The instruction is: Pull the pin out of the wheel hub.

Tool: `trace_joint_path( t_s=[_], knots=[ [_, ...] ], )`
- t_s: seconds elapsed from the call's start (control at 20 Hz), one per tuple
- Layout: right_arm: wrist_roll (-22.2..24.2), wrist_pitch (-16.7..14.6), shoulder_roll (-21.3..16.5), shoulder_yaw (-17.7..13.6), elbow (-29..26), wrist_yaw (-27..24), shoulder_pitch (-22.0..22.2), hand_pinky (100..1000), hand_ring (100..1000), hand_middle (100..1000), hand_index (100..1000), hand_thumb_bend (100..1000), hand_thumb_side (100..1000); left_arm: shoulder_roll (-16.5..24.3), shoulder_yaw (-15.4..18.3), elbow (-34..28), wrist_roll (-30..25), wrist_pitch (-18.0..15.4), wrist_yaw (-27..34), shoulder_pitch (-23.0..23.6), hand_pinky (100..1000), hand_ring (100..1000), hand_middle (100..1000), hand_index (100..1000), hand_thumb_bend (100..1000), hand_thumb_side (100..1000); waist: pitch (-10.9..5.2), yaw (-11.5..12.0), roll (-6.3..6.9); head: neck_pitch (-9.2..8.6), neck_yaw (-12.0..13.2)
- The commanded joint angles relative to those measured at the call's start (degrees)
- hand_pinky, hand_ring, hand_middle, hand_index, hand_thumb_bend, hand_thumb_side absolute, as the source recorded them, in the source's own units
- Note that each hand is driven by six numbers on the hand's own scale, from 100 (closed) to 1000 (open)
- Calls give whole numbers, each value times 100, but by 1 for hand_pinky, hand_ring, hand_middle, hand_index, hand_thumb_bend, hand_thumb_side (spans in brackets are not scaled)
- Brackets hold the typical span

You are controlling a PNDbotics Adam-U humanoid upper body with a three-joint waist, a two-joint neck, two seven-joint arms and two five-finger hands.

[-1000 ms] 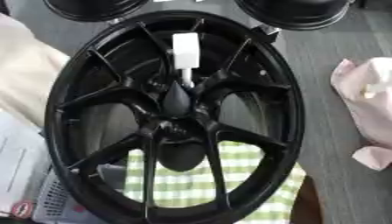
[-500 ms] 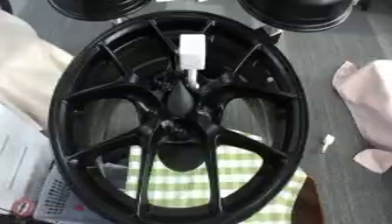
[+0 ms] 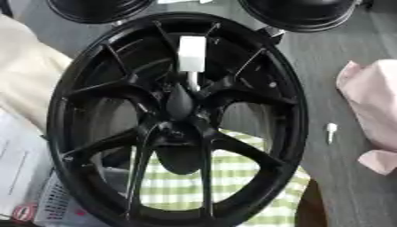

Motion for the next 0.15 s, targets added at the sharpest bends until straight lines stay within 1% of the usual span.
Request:
trace_joint_path(
  t_s=[0.05,0.1,0.15],
  knots=[
    [-318,-242,291,398,-190,-346,-188,949,670,594,737,282,451,75,-25,-155,-38,-19,-58,-113,651,645,524,661,545,556,-71,-16,-43,-113,-39],
    [-402,-289,444,551,-169,-440,-213,949,670,593,736,286,448,76,-23,-167,-32,-18,-75,-122,651,645,524,661,545,556,-66,-25,-45,-117,-25],
    [-485,-326,597,703,-162,-534,-229,951,665,589,733,313,426,78,-21,-178,-25,-16,-89,-125,651,645,524,661,546,555,-63,-36,-48,-120,-11]
  ],
)
